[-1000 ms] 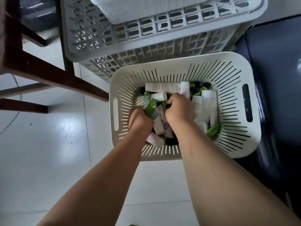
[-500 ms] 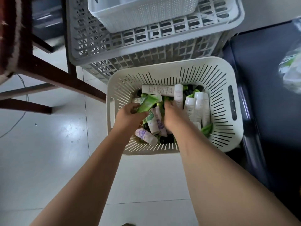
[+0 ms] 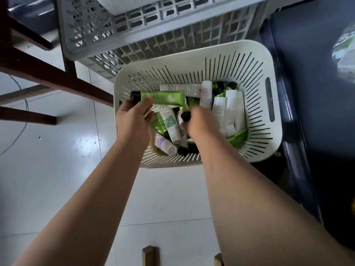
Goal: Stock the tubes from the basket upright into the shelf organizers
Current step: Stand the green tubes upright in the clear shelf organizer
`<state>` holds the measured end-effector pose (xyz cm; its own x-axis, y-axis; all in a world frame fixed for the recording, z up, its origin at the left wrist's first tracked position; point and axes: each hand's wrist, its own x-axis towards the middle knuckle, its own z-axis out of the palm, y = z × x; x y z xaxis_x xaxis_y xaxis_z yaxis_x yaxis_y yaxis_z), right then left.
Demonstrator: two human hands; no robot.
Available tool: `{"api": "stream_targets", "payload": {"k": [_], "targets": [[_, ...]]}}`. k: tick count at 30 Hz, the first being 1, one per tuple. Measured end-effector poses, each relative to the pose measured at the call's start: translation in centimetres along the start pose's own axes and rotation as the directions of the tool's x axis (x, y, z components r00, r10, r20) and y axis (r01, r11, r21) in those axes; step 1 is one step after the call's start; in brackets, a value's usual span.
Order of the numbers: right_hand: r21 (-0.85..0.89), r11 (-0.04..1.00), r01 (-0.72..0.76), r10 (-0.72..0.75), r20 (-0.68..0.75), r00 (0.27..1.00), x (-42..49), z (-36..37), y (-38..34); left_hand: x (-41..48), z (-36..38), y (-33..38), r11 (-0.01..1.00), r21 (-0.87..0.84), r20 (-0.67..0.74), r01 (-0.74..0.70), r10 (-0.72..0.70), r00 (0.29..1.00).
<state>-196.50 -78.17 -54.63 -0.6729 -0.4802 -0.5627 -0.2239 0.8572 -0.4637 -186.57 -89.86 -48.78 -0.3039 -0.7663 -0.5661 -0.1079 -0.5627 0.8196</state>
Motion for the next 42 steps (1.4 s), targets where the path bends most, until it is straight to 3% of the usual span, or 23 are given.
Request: {"api": "stream_targets", "payload": {"k": [4, 7, 9, 11, 13, 15, 17, 21, 25, 28, 32, 34, 39, 42], "targets": [[0.284, 0.957, -0.060, 0.109, -0.161, 0.981, 0.6, -3.2, 1.5, -0.2, 0.6, 0.1, 0.992, -0.119, 0.041, 0.051, -0.047, 0.998], [0.596, 0.799, -0.085, 0.232, -0.175, 0.957, -0.1, -7.3, 2.0, -1.4, 1.2, 0.3, 0.971, -0.169, 0.126, 0.166, -0.146, 0.981], [0.785, 0.611, -0.101, 0.333, -0.139, 0.933, -0.7, -9.4, 2.4, -2.8, 1.7, 0.6, 0.947, -0.187, 0.192, 0.260, -0.225, 0.955], [0.932, 0.346, -0.106, 0.361, -0.028, 0.932, -1.8, -11.2, 2.4, -4.1, 2.0, 1.0, 0.922, -0.204, 0.257, 0.330, -0.275, 0.926], [0.988, 0.038, -0.149, 0.318, 0.130, 0.939, -3.3, -12.9, 2.2, -5.3, 2.2, 1.2, 0.904, -0.223, 0.305, 0.364, -0.290, 0.907], [0.968, -0.149, -0.199, 0.241, 0.231, 0.943, -4.6, -14.0, 1.8, -6.3, 2.4, 1.7, 0.903, -0.215, 0.359, 0.371, -0.280, 0.890], [0.952, -0.135, -0.275, 0.164, 0.295, 0.941, -6.0, -14.3, 1.5, -7.1, 2.7, 2.3, 0.932, -0.152, 0.425, 0.328, -0.238, 0.874], [0.924, 0.061, -0.378, 0.025, 0.377, 0.926, -9.1, -14.0, 1.0, -8.5, 3.4, 3.6, 0.975, -0.061, 0.458, 0.214, -0.164, 0.874], [0.932, 0.177, -0.315, -0.058, 0.329, 0.942, -12.0, -15.1, 0.2, -10.6, 4.0, 5.6, 0.989, -0.064, 0.476, 0.132, -0.087, 0.875], [0.980, 0.102, -0.171, -0.045, 0.177, 0.983, -14.1, -17.7, -0.7, -13.2, 5.4, 8.2, 0.994, -0.086, 0.494, 0.064, -0.014, 0.869], [0.983, -0.157, 0.099, -0.030, -0.105, 0.994, -17.7, -21.5, -2.0, -17.8, 8.2, 12.2, 0.993, -0.121, 0.558, 0.017, 0.054, 0.828], [0.964, -0.156, 0.214, -0.039, -0.222, 0.974, -20.1, -23.2, -2.5, -20.2, 9.4, 13.9, 0.993, -0.119, 0.630, -0.018, 0.090, 0.771], [0.830, 0.259, 0.495, 0.088, -0.530, 0.843, -27.6, -27.7, -1.3, -27.0, 12.5, 16.1, 0.981, -0.102, 0.788, -0.163, 0.180, 0.589], [0.746, 0.333, 0.576, 0.169, -0.649, 0.742, -33.3, -30.6, 0.5, -32.1, 14.6, 16.3, 0.969, -0.130, 0.875, -0.208, 0.211, 0.436]]}}
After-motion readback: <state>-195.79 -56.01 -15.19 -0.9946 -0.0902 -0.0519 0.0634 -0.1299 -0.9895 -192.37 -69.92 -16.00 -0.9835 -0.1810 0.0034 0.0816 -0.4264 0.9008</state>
